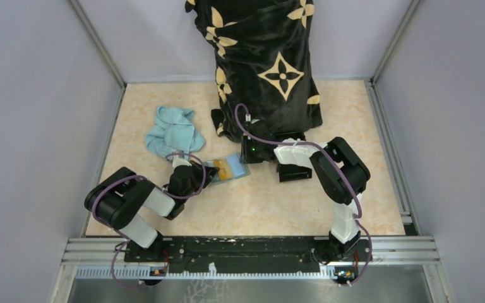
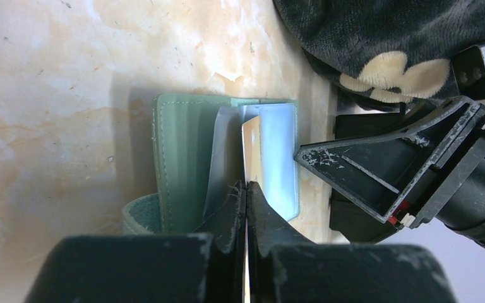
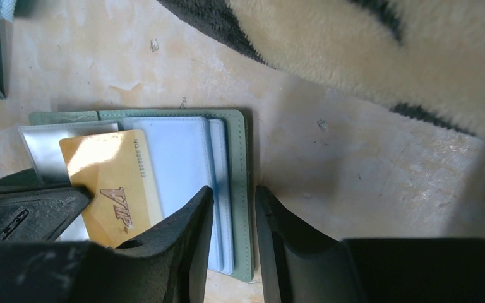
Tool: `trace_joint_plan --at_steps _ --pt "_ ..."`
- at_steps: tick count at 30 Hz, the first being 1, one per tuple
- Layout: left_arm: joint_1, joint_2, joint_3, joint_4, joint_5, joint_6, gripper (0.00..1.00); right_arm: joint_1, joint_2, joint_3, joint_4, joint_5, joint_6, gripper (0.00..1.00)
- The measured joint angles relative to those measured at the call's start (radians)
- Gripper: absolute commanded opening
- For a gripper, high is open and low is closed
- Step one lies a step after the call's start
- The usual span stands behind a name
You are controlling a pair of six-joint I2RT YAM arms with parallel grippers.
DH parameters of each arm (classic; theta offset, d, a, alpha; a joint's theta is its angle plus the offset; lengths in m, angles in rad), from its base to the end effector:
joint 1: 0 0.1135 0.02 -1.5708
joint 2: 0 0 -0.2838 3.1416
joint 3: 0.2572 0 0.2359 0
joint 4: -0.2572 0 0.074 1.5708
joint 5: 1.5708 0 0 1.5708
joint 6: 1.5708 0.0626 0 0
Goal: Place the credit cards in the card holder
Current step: Insert the credit card into the card holder.
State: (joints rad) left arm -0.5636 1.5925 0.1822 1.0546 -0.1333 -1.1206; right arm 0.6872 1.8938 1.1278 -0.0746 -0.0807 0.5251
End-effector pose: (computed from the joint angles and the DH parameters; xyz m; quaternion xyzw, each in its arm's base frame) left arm 0.2153 -0.1262 0.1342 -0.2618 0.7772 -0.3885 0.4201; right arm 0.3115 0.2621 0.1661 -0.0899 0.9291 0.2342 0.2717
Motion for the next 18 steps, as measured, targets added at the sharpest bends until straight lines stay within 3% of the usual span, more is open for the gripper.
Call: trace_joint_plan --at_steps 5,18 --pt "0.000 0.031 0.019 0.000 0.013 -0.002 0.00 0.004 0.000 0.000 0.000 0.002 -0.001 0.32" --pt "-0.006 0.066 0.090 -0.078 0.032 -0.001 0.19 0.007 0.011 0.014 -0.002 0.001 -0.002 0.30"
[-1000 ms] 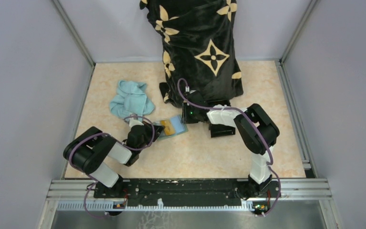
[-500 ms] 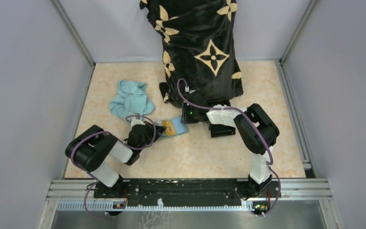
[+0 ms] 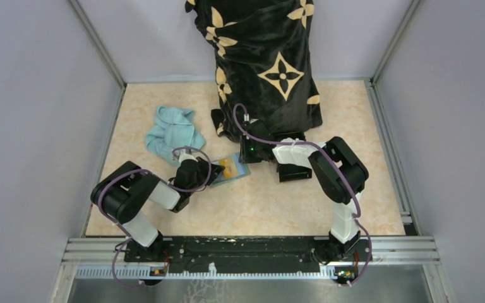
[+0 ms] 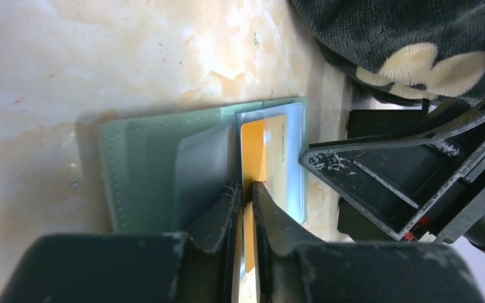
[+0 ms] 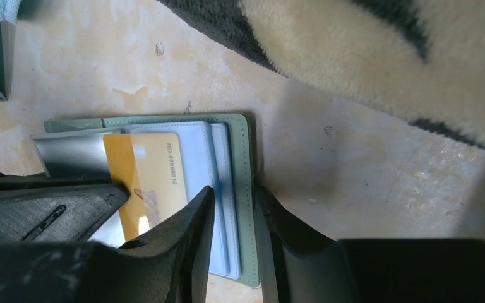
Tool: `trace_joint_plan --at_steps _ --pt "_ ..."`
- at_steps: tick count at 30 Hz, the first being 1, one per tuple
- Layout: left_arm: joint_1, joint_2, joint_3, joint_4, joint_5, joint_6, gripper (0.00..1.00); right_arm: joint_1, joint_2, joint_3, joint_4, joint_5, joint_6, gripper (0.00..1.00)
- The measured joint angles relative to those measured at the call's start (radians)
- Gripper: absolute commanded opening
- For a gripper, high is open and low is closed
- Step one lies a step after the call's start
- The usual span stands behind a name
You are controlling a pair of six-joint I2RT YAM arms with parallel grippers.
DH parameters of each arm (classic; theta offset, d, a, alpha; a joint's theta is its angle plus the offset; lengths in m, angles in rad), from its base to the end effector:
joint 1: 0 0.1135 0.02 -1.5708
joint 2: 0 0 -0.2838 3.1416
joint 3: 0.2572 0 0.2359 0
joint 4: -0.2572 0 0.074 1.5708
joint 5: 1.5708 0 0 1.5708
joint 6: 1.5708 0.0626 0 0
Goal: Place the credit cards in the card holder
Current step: Insert the credit card into the card holder.
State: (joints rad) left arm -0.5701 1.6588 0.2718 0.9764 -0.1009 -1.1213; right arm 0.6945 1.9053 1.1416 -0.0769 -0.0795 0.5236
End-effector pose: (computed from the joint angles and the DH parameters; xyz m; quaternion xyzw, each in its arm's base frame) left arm 0.2312 -0.1407 0.1285 -0.2539 0.7963 -0.3817 0.3946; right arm 0.3122 0.2665 0.1655 -0.0938 0.9287 0.2345 0.2714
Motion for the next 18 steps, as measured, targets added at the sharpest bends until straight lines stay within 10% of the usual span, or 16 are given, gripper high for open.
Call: trace_joint_plan --at_steps 18 --pt "-0.052 0.028 0.245 -0.314 -0.025 0.077 0.41 0.002 0.003 0.014 -0.016 0.078 -0.031 0.30"
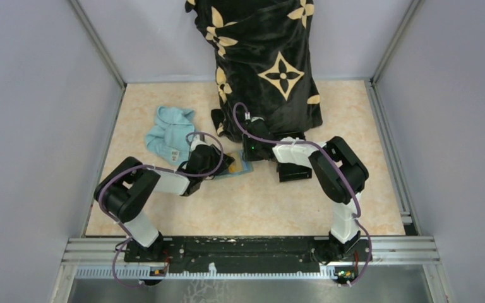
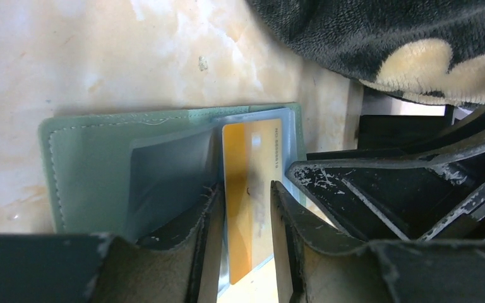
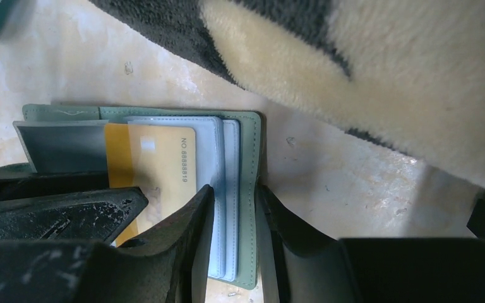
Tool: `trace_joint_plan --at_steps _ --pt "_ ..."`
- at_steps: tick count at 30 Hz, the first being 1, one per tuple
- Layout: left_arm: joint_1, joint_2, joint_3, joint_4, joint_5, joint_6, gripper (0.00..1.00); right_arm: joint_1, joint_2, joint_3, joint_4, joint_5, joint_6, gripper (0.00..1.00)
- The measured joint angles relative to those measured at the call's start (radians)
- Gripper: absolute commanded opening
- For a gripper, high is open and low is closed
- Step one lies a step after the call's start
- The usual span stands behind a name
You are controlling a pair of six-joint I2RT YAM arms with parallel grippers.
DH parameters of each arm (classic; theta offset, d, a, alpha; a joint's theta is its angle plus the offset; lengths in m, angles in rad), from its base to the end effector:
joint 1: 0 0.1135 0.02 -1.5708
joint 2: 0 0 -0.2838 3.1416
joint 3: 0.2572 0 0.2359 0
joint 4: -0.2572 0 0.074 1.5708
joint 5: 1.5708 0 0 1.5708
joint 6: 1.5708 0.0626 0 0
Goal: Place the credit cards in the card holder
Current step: Insert the credit card into the card holder.
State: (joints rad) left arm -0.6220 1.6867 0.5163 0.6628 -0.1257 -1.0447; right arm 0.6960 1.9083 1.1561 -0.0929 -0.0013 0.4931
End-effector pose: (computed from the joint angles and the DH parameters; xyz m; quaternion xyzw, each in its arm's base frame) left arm 0.2613 -0.1777 0.1425 -0.2116 0.8345 -0.3381 0.3802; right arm 0.3163 0.2644 0.1670 -0.0949 0.9301 0.1993 0.2937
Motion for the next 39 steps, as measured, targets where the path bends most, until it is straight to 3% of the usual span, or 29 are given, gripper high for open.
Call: trace_joint_plan --at_steps 13,21,29,39 --pt "-0.027 -0.072 0.164 -0.434 -0.039 0.090 0.47 0.011 0.000 0.003 -0.007 -0.012 0.006 0.30" --pt "-0.031 -0.072 0.250 -0.614 -0.048 0.142 0.55 0.017 0.000 0.003 -0.008 -0.040 0.008 0.30" --pt "-0.033 -0.071 0.288 -0.708 -0.064 0.171 0.58 0.023 0.000 0.000 -0.006 -0.054 0.009 0.30" --pt "-0.033 -0.138 0.267 -0.715 -0.069 0.235 0.59 0.023 -0.002 -0.004 -0.003 -0.064 0.010 0.30"
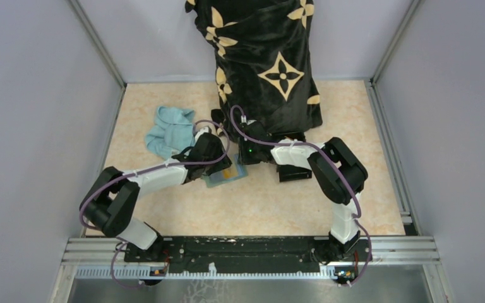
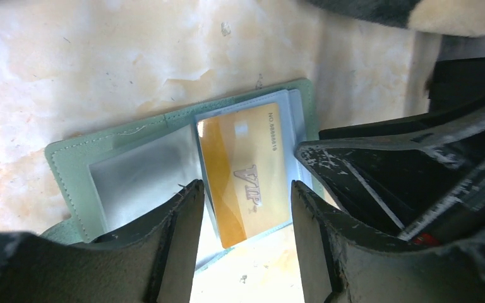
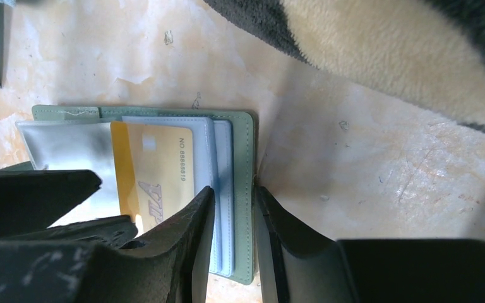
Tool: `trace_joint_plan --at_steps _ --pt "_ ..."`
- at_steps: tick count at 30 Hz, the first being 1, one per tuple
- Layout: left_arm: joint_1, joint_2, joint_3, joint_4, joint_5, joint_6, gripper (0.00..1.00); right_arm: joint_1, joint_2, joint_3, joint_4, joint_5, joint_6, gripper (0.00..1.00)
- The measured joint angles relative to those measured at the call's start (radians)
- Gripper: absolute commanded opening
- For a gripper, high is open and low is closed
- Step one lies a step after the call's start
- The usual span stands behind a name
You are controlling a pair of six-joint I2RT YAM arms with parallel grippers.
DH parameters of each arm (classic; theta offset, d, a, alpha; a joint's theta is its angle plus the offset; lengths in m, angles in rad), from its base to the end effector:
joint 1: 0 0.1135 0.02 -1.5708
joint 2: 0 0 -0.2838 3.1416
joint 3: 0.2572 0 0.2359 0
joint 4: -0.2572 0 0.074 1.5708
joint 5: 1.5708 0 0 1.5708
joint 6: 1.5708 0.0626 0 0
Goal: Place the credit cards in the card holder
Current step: Insert the credit card into the card holder.
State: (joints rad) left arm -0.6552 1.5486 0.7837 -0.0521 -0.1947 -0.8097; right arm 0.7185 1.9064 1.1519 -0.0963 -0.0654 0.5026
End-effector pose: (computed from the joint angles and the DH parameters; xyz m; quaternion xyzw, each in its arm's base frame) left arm 0.2552 -0.1808 0.1838 -0.1071 0.9199 -0.1777 0.3328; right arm 0.3065 0.2735 0.1663 -0.1122 0.9287 0.2269 0.2709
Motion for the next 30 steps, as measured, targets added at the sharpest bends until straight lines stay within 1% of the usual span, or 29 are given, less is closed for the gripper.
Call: trace_joint_plan --at_steps 3,7,11,13,19,30 --pt "0.000 -0.043 -0.011 0.006 -0.013 0.007 0.55 0.000 -0.002 0.000 -0.001 -0.002 0.000 0.30" --pt "0.000 -0.096 -0.042 0.021 -0.035 0.021 0.40 0.000 -0.008 -0.013 0.005 -0.006 0.004 0.30" --pt "0.000 -0.109 -0.064 0.022 -0.058 0.035 0.11 0.000 -0.009 -0.013 0.005 -0.008 0.005 0.30" --pt "0.000 -0.109 -0.071 0.018 -0.067 0.045 0.00 0.000 -0.009 -0.014 0.006 -0.008 0.006 0.30" --pt "0.000 -0.100 -0.074 0.014 -0.075 0.060 0.00 0.000 -0.014 -0.020 0.006 -0.009 0.006 0.30" --pt "0.000 -0.022 -0.074 0.006 -0.074 0.071 0.00 0.000 -0.014 -0.020 0.006 -0.010 0.006 0.30"
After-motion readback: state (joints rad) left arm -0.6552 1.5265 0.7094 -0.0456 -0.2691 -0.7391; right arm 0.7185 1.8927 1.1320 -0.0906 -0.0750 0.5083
